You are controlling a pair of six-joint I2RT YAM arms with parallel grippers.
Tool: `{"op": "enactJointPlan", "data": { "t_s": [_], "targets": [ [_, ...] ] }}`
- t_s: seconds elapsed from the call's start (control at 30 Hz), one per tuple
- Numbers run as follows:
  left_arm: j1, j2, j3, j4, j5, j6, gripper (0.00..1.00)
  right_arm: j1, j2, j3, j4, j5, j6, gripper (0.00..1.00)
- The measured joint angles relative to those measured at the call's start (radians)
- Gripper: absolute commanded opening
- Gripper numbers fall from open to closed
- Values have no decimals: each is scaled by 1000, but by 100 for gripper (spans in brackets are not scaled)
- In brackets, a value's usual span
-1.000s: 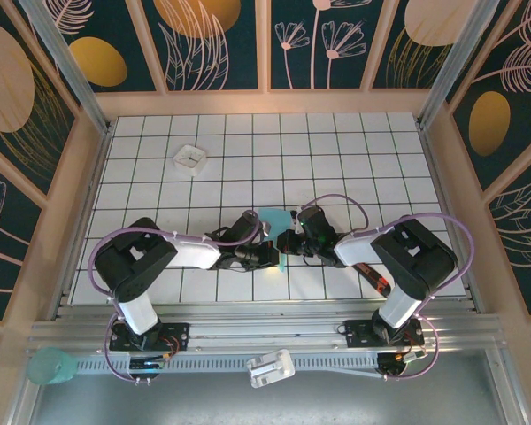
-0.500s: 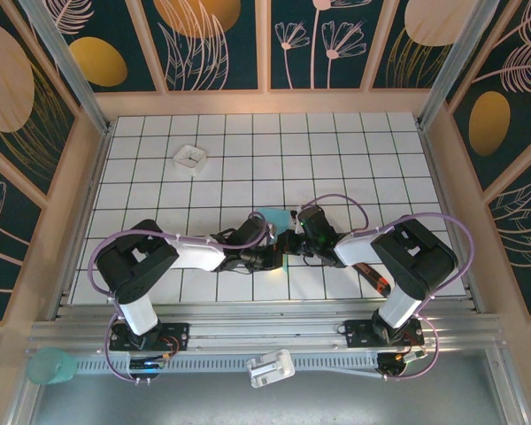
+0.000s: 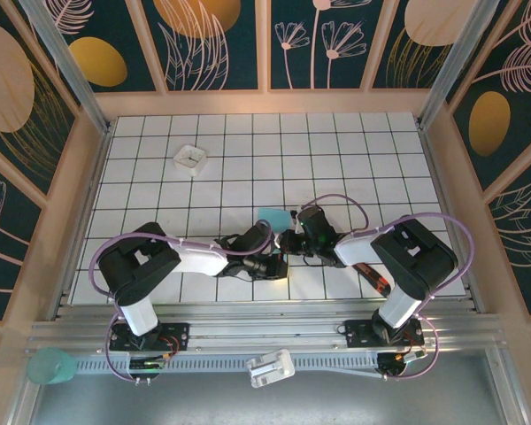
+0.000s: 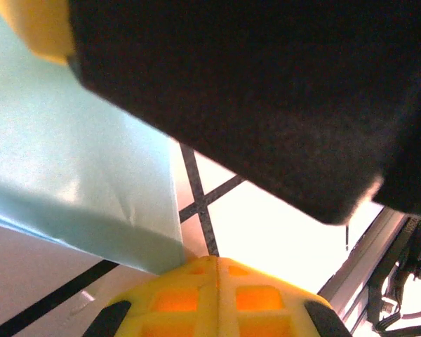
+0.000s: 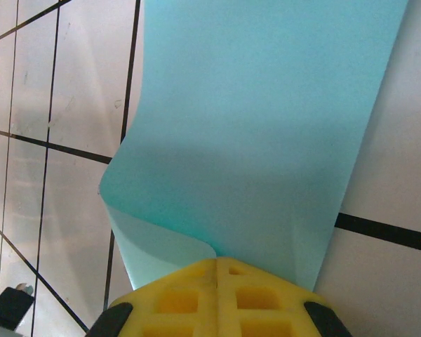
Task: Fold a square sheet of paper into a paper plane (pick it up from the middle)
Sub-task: Third fold the triangle at the center of the table.
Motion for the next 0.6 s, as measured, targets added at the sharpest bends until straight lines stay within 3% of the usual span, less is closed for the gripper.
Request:
{"op": "enactJointPlan", "data": {
  "t_s": [0.17,0.33,0.47,0.6],
  "targets": [
    [43,-84,-18,-13,24,0,0,0,0,0,0,0,0,0],
    [177,-192,-62,1,44,3,0,-2,0,0,1,0,2,0],
    [261,-187,-62,24,41,-1,0,-2,0,0,1,0,0,0],
    [272,-139,-43,32,40,0,0,-2,1,0,1,0,0,0]
  ]
}}
